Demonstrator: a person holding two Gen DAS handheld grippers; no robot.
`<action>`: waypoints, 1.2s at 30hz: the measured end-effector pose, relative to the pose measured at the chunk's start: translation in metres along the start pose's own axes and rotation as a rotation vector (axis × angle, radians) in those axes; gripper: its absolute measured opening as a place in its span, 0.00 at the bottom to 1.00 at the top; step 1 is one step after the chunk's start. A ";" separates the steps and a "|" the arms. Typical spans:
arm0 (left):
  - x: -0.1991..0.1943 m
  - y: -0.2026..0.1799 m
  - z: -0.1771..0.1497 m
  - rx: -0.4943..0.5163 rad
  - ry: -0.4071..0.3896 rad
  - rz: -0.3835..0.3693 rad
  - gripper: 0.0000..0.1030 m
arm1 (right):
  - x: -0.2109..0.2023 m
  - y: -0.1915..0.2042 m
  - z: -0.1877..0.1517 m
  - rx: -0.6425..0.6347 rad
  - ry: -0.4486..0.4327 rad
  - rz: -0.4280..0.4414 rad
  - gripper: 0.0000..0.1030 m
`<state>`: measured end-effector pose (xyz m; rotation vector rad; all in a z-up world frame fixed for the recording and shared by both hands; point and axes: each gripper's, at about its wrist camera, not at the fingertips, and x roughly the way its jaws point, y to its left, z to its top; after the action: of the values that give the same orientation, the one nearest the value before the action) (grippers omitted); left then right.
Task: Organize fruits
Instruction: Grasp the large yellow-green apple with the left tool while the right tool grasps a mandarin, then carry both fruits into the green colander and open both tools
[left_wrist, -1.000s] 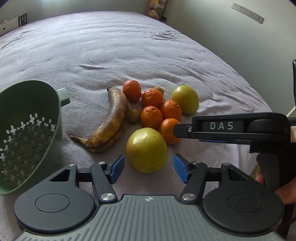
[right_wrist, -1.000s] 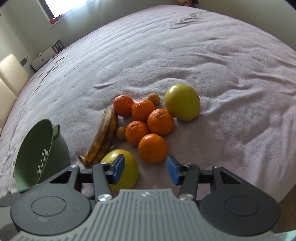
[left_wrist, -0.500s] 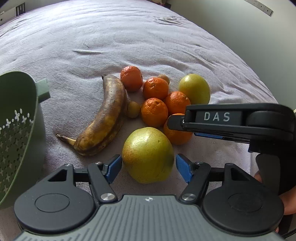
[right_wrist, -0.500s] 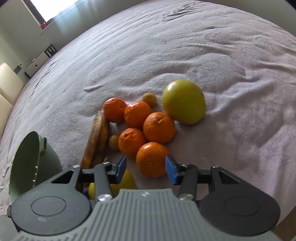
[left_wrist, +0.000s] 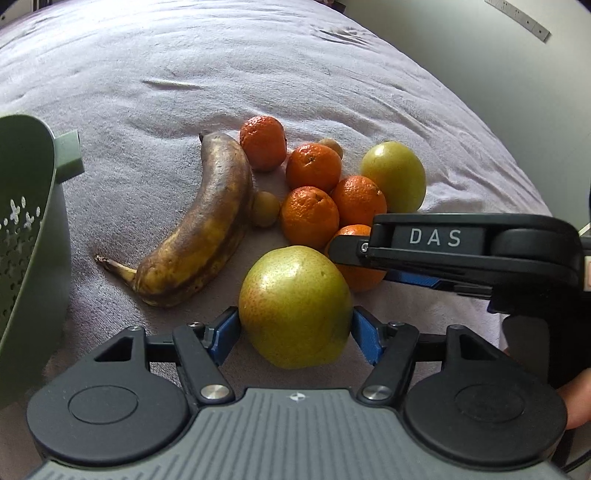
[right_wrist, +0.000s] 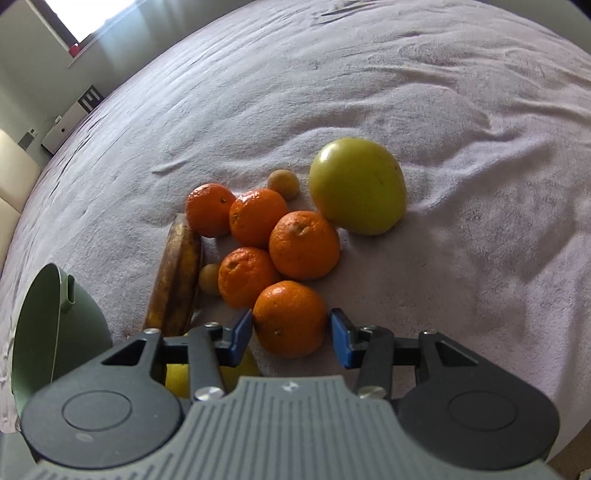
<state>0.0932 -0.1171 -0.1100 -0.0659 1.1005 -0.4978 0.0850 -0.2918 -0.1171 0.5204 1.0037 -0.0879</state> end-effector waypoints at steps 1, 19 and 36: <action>-0.001 0.001 -0.001 -0.001 -0.002 -0.003 0.72 | 0.001 -0.001 0.000 0.004 0.002 0.003 0.43; -0.074 0.006 -0.005 -0.047 -0.133 0.018 0.72 | -0.057 0.028 0.000 -0.030 -0.090 0.092 0.41; -0.186 0.105 -0.005 -0.249 -0.214 0.258 0.72 | -0.093 0.154 -0.032 -0.510 -0.133 0.292 0.41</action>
<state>0.0605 0.0550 0.0126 -0.1887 0.9397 -0.1169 0.0561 -0.1575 0.0041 0.1838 0.7720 0.3818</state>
